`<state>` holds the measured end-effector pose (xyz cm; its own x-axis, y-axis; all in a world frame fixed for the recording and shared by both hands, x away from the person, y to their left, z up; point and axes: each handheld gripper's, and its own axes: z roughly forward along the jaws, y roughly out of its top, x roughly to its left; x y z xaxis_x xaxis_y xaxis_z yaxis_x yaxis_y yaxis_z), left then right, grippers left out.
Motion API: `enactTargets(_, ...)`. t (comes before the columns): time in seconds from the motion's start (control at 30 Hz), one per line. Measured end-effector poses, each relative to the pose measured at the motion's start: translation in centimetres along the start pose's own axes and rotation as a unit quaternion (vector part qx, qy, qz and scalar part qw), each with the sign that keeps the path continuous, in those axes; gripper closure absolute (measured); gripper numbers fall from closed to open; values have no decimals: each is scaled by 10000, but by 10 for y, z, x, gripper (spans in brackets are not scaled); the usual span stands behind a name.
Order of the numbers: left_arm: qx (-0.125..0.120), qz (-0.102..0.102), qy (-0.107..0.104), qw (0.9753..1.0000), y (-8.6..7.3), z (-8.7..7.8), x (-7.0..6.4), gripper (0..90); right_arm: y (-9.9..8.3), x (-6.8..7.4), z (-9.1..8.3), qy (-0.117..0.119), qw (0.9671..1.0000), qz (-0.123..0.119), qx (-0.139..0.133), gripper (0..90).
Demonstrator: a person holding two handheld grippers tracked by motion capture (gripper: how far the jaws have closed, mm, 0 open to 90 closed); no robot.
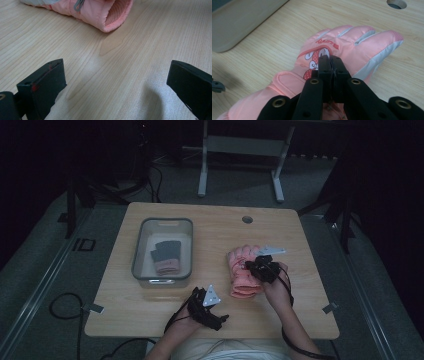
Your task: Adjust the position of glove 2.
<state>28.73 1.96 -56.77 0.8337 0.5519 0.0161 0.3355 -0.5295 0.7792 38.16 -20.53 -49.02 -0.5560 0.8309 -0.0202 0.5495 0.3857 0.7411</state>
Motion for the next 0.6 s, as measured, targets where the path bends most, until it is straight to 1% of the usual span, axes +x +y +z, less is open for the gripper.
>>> enactTargets(0.1, 2, -7, -9, 10000, 0, 0, 0, 15, -3, -1, 3, 6, 10000, 2, 26, 870)
enactTargets(0.13, 8, 0, -23, 10000, 0, 0, 0, 15, -6, -2, 5, 24, 10000, 70, 14, 864)
enactTargets(0.27, 9, -2, -23, 10000, 0, 0, 0, 15, -6, -4, 6, 42, 10000, 71, 16, 858)
enactTargets(0.37, -7, -15, -31, 10000, 0, 0, 0, 15, -5, -4, 4, 75, 9999, 111, -13, 819)
enactTargets(0.4, -19, -4, -23, 10000, 0, 0, 0, 15, -5, -4, 4, 75, 9999, 111, -13, 819)
enactTargets(0.43, -33, 10, -11, 10000, 0, -1, 1, 15, -3, -3, -1, 83, 9999, 99, -96, 766)
enactTargets(0.47, -33, 10, -11, 10000, 0, -1, 1, 15, -3, -3, -1, 83, 9999, 99, -96, 766)
enactTargets(0.5, -71, 1, -30, 10000, 0, -1, 2, 16, 0, -3, -5, 131, 9997, 79, -166, 708)
enactTargets(0.6, -165, -4, -73, 9998, 0, -2, 2, 16, 4, -3, -15, 152, 9995, 21, -275, 656)
